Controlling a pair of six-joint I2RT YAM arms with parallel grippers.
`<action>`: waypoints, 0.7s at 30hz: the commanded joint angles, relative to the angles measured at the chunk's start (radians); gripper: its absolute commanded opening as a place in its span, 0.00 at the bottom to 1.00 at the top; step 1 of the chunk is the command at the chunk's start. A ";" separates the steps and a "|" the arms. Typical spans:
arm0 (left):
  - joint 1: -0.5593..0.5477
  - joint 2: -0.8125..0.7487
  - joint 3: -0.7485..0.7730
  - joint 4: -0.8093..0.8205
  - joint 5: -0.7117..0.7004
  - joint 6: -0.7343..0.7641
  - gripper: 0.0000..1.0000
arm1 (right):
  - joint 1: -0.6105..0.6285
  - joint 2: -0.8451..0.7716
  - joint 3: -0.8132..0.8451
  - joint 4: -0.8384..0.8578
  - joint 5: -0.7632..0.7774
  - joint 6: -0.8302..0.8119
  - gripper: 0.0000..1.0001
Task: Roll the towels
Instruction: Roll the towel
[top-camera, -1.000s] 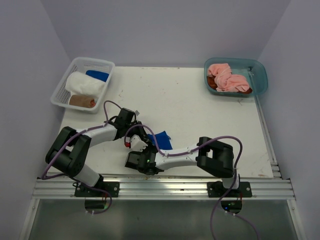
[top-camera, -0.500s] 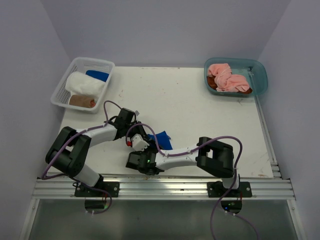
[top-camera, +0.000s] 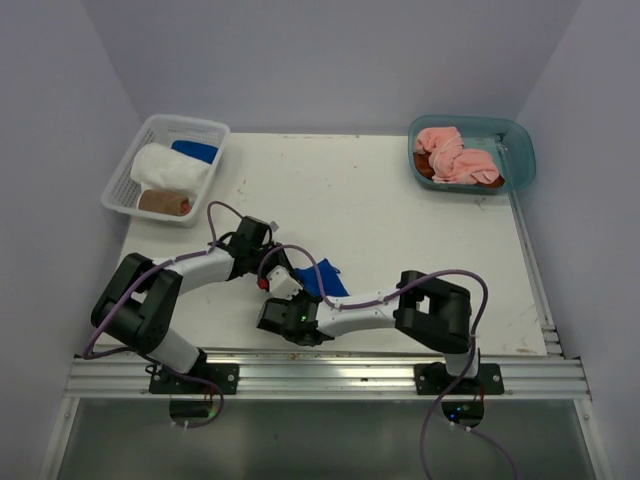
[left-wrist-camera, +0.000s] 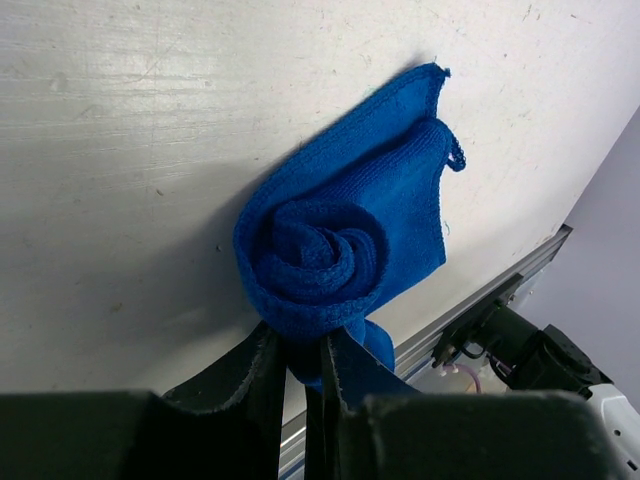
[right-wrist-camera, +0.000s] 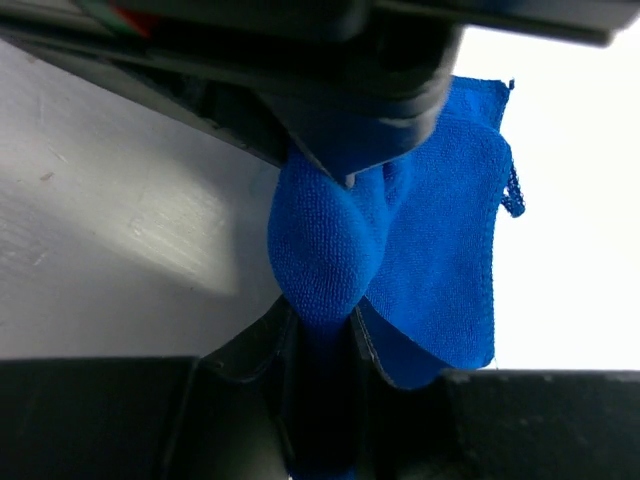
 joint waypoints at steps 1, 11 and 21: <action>-0.002 -0.020 0.025 -0.023 -0.008 0.015 0.20 | -0.025 -0.064 -0.027 0.045 -0.047 0.026 0.21; 0.004 -0.069 0.144 -0.141 -0.062 0.093 0.72 | -0.178 -0.254 -0.200 0.264 -0.380 0.046 0.14; 0.023 -0.089 0.134 -0.146 -0.065 0.116 0.86 | -0.318 -0.311 -0.349 0.472 -0.719 0.153 0.01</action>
